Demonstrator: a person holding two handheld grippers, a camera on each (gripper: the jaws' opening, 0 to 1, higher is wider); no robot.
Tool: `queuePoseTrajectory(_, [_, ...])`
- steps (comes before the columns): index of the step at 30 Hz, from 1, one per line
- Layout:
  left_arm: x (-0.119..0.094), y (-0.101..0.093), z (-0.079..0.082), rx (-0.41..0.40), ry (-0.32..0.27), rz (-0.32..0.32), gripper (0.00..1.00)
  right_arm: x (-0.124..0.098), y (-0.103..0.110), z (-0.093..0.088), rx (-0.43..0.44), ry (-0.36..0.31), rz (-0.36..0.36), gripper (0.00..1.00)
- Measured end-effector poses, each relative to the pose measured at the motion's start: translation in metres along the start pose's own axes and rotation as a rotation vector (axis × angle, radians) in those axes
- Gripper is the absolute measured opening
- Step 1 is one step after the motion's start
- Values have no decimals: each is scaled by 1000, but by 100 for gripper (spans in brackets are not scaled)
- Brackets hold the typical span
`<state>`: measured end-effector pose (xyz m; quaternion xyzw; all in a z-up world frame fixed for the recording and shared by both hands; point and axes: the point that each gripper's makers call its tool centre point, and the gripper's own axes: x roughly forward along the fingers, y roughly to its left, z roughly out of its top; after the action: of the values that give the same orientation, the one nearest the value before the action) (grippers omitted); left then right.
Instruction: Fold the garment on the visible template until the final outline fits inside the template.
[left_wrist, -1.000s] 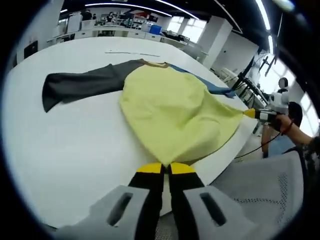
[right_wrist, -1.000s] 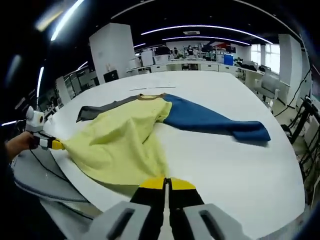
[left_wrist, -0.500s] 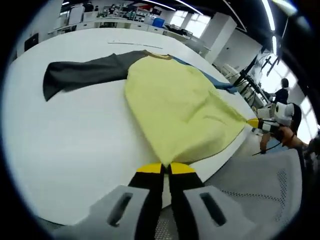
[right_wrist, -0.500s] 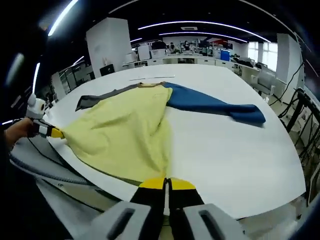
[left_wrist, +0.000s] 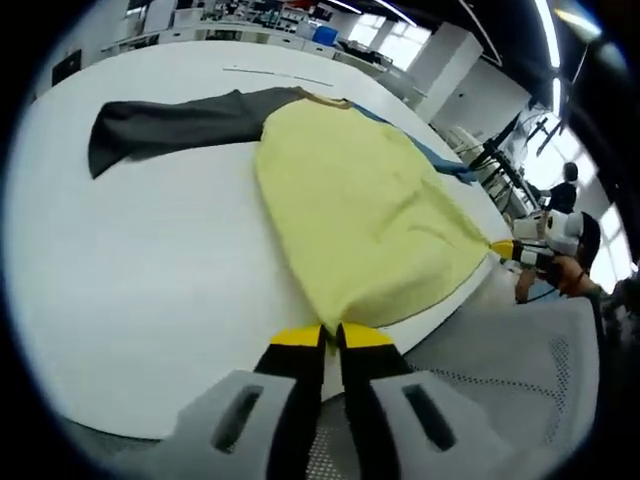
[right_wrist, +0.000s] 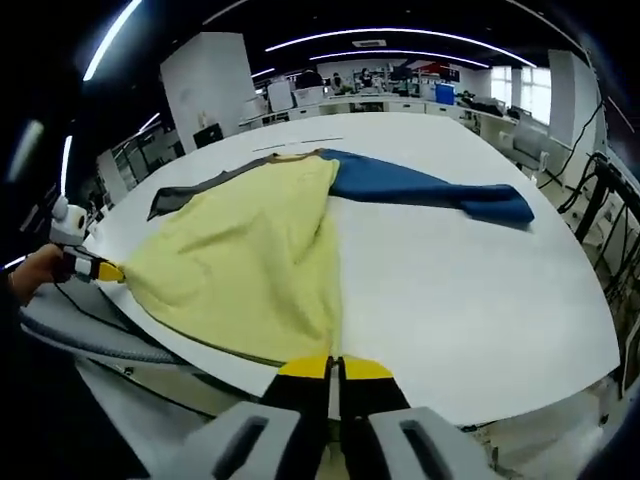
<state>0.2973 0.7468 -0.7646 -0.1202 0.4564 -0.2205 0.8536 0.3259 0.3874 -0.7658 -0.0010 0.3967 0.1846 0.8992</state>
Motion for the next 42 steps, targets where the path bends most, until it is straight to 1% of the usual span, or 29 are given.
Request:
queuePoseTrajectory(1, [0, -1, -1, -7, -1, -4, 7, 0, 0, 1, 2, 1, 2, 0])
queuePoseTrajectory(3, [-2, -1, -4, -22, 5, -5, 8, -1, 1, 4, 10, -4, 12, 0])
queuePoseTrajectory(6, [-4, 3, -9, -32, 13, 18, 11, -3, 0, 4, 14, 6, 3, 2])
queuePoseTrajectory(8, [-6, 5, -10, -35, 15, 31, 16, -4, -5, 5, -34, 18, -28, 4])
queuePoseTrajectory(10, [-7, 8, -12, -28, 19, 47, 22, -3, -5, 7, -41, 15, -30, 7])
queuePoseTrajectory(11, [-8, 13, -11, -15, 17, 73, 26, -3, -5, 10, -42, 5, -27, 9])
queuePoseTrajectory(12, [-7, 12, -8, -5, -5, 73, 32, -3, -5, 12, -38, -1, -23, 10])
queuePoseTrajectory(14, [-9, 16, -1, 69, -32, 88, 45, -2, -4, 18, -41, -18, -20, 14])
queuePoseTrajectory(15, [-10, 18, 1, 111, -43, 105, 53, -1, -4, 20, -50, -25, -21, 16])
queuePoseTrajectory(16, [-11, 18, 1, 131, -42, 115, 56, 1, -2, 22, -65, -28, -15, 20])
queuePoseTrajectory(18, [-10, 14, 9, 178, -91, 101, 58, 2, -1, 25, -72, -36, -10, 23])
queuePoseTrajectory(19, [-11, 12, 9, 175, -98, 99, 57, 3, 1, 28, -73, -49, -3, 24])
queuePoseTrajectory(20, [-12, 17, 12, 187, -116, 94, 57, 4, 2, 31, -72, -55, 2, 24])
queuePoseTrajectory(22, [-14, 17, 20, 219, -158, 108, 61, 6, 3, 36, -66, -68, 12, 29])
queuePoseTrajectory(25, [-16, 13, 27, 267, -195, 118, 67, 10, 4, 46, -62, -96, 24, 36])
queuePoseTrajectory(29, [-18, 7, 39, 289, -253, 101, 70, 16, 4, 62, -65, -125, 48, 42])
queuePoseTrajectory(30, [-20, 4, 44, 299, -280, 96, 73, 18, 5, 68, -69, -135, 58, 45])
queuePoseTrajectory(31, [-21, 0, 50, 310, -307, 85, 75, 19, 5, 70, -71, -136, 61, 46])
queuePoseTrajectory(32, [-21, 0, 50, 311, -308, 83, 77, 21, 4, 75, -75, -141, 66, 47])
queuePoseTrajectory(36, [-23, -8, 59, 357, -333, 82, 84, 27, 0, 93, -93, -155, 80, 47])
queuePoseTrajectory(39, [-22, -11, 61, 371, -331, 80, 88, 33, -5, 111, -120, -178, 90, 47])
queuePoseTrajectory(42, [-22, -12, 62, 378, -329, 85, 90, 41, -7, 126, -140, -188, 108, 46])
